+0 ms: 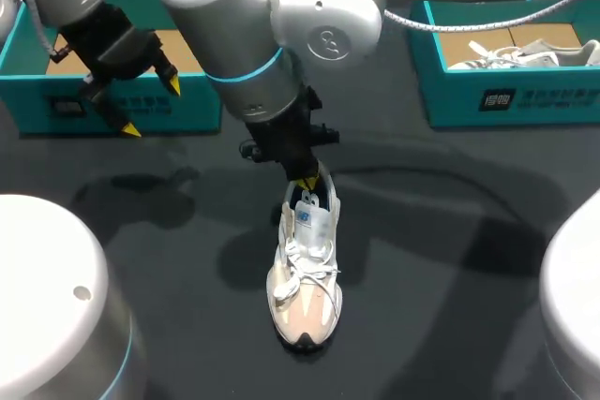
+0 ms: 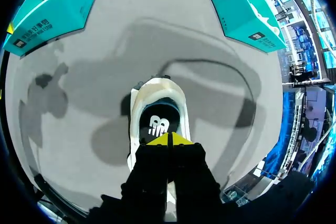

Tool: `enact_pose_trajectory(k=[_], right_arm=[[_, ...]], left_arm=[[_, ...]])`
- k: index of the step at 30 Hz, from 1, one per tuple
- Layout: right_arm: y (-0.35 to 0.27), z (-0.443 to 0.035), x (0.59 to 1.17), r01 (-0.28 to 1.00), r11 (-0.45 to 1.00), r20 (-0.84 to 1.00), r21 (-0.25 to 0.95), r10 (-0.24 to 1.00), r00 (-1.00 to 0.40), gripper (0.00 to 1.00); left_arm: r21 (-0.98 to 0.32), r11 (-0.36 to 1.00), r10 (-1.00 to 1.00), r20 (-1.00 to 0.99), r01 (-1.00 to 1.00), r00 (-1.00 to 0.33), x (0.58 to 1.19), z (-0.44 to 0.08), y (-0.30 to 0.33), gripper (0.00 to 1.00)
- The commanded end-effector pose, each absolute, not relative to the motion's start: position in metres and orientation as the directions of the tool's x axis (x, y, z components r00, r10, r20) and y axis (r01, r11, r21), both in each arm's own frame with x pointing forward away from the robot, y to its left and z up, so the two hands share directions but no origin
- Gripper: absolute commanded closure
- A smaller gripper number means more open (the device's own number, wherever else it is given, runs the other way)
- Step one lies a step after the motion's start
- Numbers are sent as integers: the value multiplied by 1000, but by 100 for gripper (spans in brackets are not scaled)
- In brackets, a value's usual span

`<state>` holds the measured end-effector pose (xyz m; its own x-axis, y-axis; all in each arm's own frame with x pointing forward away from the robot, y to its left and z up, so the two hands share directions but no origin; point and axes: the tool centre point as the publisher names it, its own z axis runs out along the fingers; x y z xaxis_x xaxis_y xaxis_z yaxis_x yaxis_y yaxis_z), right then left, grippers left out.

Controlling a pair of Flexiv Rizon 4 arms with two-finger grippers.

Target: Take the shoe out of the shoebox, open the shoe tongue, remove and reinsert the insole, then place the shoe into the shoebox

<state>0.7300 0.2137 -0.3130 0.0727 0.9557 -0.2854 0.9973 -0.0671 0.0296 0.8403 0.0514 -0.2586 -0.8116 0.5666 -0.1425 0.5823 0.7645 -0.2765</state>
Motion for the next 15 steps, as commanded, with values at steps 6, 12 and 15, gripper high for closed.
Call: enact_pose_trajectory(k=[6,12,15], right_arm=[[212,-348,727,887,-439,-345,146,817,461,100],[205,-358,729,874,-462,-369,149,794,483,100],[200,-369,731,875,-465,-370,136,795,480,100]], left_arm=[[-274,765,567,-141,583,-811,840,-258,52,0],[-274,765,567,-141,583,-811,840,-258,52,0],[-274,765,567,-141,583,-811,840,-258,52,0]])
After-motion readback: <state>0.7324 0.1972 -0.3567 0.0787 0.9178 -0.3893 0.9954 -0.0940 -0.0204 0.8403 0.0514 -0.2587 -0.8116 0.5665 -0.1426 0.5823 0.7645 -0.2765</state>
